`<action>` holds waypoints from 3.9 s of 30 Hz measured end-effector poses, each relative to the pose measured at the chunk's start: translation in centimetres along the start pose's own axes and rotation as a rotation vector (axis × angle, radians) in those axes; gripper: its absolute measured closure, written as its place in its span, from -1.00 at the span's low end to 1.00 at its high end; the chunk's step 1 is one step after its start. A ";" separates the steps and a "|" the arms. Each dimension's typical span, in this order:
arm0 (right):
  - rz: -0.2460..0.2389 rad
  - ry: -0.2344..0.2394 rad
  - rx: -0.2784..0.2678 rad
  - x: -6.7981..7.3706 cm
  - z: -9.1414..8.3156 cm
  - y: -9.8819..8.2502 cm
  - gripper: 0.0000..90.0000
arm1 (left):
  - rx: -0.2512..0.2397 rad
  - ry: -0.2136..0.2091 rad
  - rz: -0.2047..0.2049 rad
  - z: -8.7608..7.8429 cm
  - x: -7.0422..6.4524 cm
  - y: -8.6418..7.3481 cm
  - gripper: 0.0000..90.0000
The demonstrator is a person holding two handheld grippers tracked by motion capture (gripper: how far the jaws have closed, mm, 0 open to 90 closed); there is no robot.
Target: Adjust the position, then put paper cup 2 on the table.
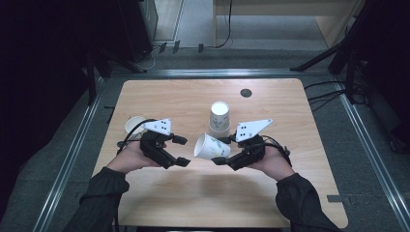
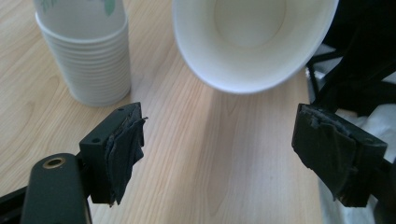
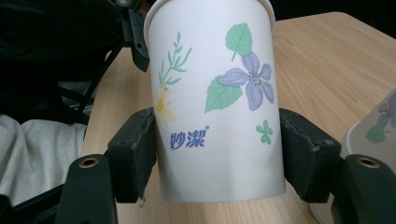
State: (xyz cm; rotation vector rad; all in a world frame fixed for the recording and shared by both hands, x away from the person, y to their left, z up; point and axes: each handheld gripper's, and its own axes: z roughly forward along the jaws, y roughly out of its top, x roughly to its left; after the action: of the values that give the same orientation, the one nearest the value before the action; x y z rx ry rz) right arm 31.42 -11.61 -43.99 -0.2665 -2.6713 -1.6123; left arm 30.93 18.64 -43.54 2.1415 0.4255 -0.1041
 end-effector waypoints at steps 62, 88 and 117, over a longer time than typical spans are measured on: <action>0.041 0.072 -0.018 0.1 2.0 0.1 -0.27 | -0.149 -0.048 -0.026 1.6 -0.5 0.6 -0.46; 0.051 -0.005 0.036 -0.1 2.1 -0.9 -0.58 | -0.186 0.016 -0.042 -1.0 -0.1 0.9 -0.44; 0.059 -0.189 0.106 -0.5 2.4 -2.7 -0.60 | 0.051 0.203 -0.061 -3.4 -0.2 1.8 -0.45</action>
State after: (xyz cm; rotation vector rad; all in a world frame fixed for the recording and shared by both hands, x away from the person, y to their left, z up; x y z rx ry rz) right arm 31.71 -10.83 -47.56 -0.5140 -2.8436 -1.4938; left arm 31.06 20.36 -40.12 2.1979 0.6118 0.0700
